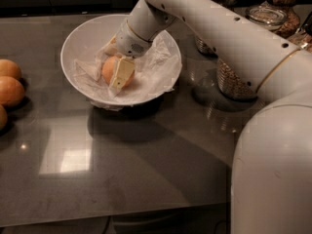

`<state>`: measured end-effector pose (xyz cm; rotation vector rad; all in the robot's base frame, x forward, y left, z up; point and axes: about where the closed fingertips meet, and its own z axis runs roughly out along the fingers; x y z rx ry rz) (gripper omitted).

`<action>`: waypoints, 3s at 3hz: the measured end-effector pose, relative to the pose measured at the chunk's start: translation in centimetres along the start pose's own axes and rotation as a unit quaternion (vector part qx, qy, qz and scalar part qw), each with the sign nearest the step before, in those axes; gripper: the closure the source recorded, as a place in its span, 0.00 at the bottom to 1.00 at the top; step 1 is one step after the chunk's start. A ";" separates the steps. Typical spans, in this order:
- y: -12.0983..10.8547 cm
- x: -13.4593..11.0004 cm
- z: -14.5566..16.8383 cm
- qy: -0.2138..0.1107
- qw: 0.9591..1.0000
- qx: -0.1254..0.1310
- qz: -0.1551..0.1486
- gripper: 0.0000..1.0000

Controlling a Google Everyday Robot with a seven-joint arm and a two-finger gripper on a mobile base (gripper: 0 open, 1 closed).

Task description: Pick orange from white bowl

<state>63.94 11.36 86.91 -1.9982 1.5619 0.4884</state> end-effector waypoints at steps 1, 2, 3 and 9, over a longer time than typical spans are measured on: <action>0.3 0.9 0.3 0.000 1.000 0.003 0.011 0.38; 0.5 1.6 0.1 0.001 1.000 0.009 0.019 0.62; 0.5 1.6 0.1 0.001 1.000 0.009 0.019 0.85; 2.0 -0.4 -12.4 -0.032 0.991 0.126 -0.016 1.00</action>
Offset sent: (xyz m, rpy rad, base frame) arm 0.0008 -0.0253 -0.0115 0.0110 0.0013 -0.0730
